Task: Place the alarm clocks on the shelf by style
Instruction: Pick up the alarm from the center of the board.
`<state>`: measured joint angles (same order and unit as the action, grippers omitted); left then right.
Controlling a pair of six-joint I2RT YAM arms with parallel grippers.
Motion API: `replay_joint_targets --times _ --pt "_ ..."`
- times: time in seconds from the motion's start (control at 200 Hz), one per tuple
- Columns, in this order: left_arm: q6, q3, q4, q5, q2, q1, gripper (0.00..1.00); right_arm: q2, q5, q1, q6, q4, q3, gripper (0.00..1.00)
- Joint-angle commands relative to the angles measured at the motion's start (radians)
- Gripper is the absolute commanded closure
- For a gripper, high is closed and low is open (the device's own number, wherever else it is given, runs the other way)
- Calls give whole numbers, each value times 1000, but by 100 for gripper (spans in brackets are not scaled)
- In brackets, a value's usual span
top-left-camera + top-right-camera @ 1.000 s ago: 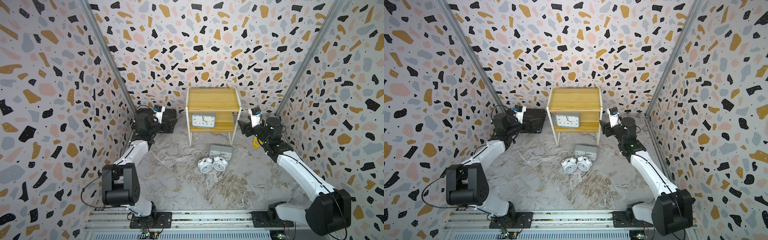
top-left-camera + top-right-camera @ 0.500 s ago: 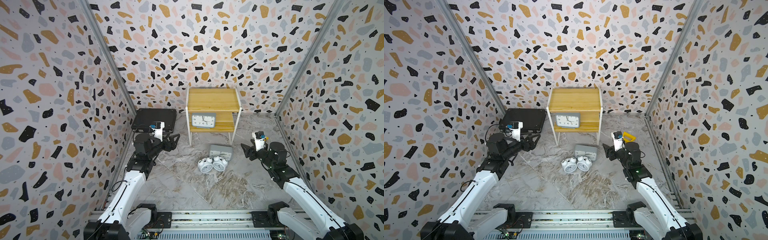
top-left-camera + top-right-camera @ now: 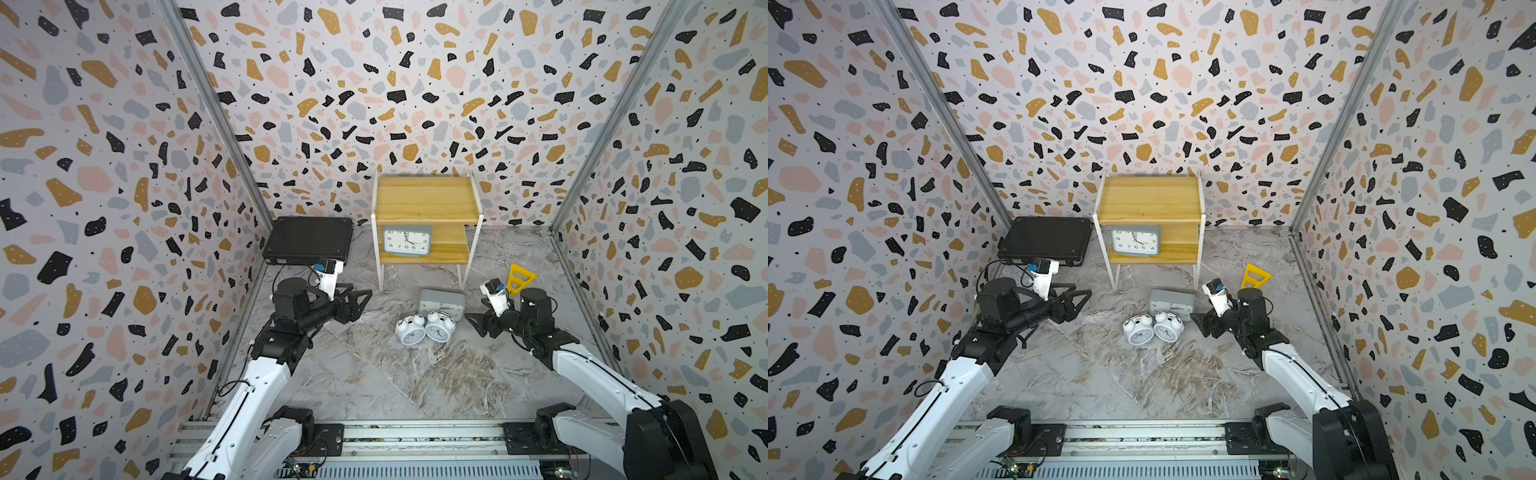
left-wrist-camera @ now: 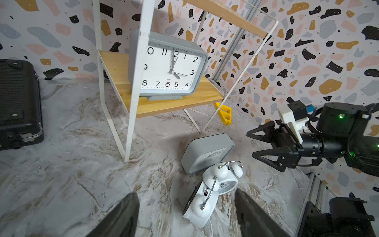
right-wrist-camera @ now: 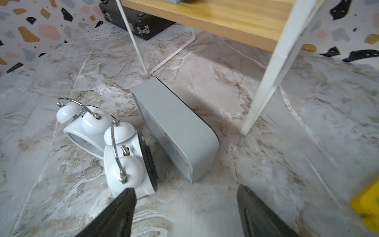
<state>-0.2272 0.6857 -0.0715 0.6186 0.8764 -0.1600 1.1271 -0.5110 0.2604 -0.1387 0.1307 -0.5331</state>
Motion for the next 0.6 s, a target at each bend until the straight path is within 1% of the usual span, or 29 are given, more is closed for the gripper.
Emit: replay_joint_targets --times 0.0,0.085,0.265,0.446,0.596 --pt "32 -9 3 23 -7 -9 23 61 -126 -9 -97 -42 -93 17" --pt "37 -8 -1 24 -3 -9 23 123 -146 -12 -111 -37 -126 17" --pt "48 -3 -1 25 -1 -9 23 225 -138 -16 -136 -48 -185 17" --pt "61 0 -4 19 6 -9 23 281 -123 -16 -166 -70 -228 16" --pt "68 7 -7 18 19 -9 23 335 -151 -16 -192 -114 -275 16"
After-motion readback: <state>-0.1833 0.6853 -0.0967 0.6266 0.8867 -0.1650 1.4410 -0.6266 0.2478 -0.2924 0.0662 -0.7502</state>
